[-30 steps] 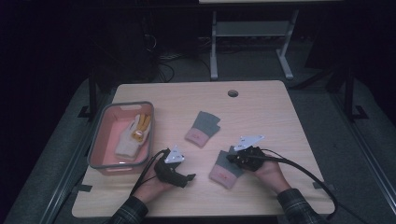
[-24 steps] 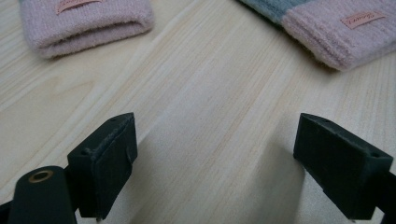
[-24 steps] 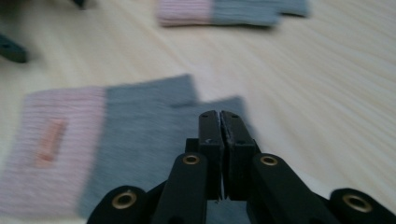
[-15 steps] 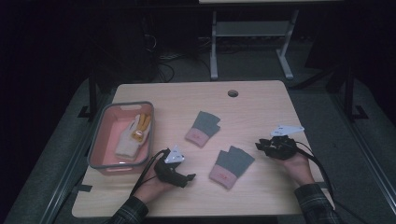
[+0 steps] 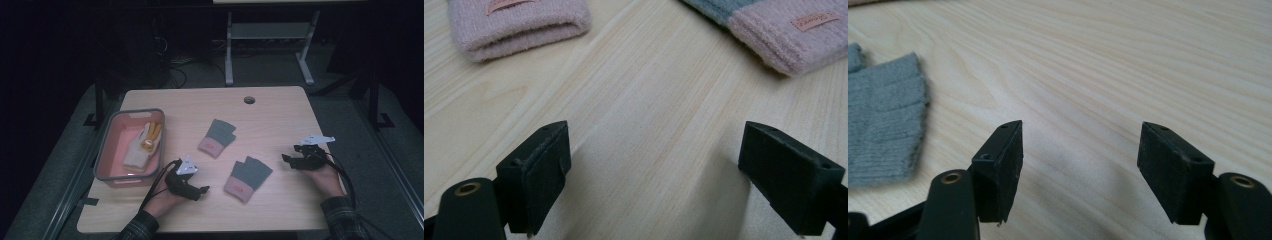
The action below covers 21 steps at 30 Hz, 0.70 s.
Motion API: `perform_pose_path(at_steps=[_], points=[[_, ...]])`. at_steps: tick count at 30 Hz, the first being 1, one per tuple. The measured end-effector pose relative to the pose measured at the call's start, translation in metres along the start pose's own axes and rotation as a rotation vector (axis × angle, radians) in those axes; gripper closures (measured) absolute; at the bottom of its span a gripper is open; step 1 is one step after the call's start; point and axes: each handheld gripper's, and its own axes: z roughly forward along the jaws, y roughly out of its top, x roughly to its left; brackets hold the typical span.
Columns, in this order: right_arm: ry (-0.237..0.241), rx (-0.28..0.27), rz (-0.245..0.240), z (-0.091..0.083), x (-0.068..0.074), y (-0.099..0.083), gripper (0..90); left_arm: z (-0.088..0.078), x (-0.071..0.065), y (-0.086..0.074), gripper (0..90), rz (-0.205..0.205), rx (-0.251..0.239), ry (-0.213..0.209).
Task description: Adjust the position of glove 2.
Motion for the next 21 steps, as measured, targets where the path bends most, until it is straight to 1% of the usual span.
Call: perform_pose_path(at_steps=[4, 5, 6, 9, 11, 12, 13, 15, 16, 17, 18, 19, 21], points=[[-0.002, 0.013, -0.003, 0.003, -0.002, -0.002, 30.7, 0.0, 0.0, 0.0, 12.8, -0.001, 0.001, -0.001], [-0.004, 0.035, -0.004, 0.006, -0.002, -0.005, 27.9, 0.0, 0.0, 0.0, 12.7, -0.001, 0.001, -0.001], [0.011, 0.029, 0.005, 0.008, -0.002, -0.006, 26.8, 0.0, 0.0, 0.0, 12.7, -0.001, 0.002, -0.001], [0.015, 0.021, 0.007, 0.008, -0.002, -0.007, 25.4, 0.0, 0.0, 0.0, 12.7, 0.0, 0.002, -0.002], [0.018, 0.027, 0.005, 0.008, -0.002, -0.007, 22.3, 0.0, 0.0, 0.001, 12.8, 0.001, 0.005, 0.0], [0.02, 0.03, 0.004, 0.009, -0.002, -0.007, 19.6, 0.0, 0.0, 0.002, 13.7, -0.007, 0.013, 0.003], [0.02, 0.031, 0.004, 0.009, -0.002, -0.007, 19.6, 0.0, 0.0, 0.004, 13.8, -0.015, 0.026, 0.007], [0.021, 0.038, 0.006, 0.009, -0.002, -0.007, 16.4, 0.001, 0.0, 0.009, 14.4, -0.035, 0.039, 0.002], [0.022, 0.036, 0.007, 0.01, -0.002, -0.007, 16.3, 0.001, 0.001, 0.014, 14.9, -0.049, 0.036, 0.002], [0.022, 0.036, 0.007, 0.01, -0.002, -0.007, 16.3, 0.001, 0.001, 0.014, 18.2, -0.049, 0.036, 0.002], [0.022, 0.037, 0.007, 0.01, -0.002, -0.007, 16.4, 0.0, 0.002, 0.016, 18.2, -0.059, 0.027, -0.004], [0.022, 0.037, 0.006, 0.01, -0.002, -0.007, 16.3, 0.0, 0.003, 0.02, 21.3, -0.077, 0.024, -0.004], [0.02, 0.038, 0.009, 0.01, -0.002, -0.007, 15.3, 0.0, 0.006, 0.025, 23.7, -0.095, 0.019, -0.013]])
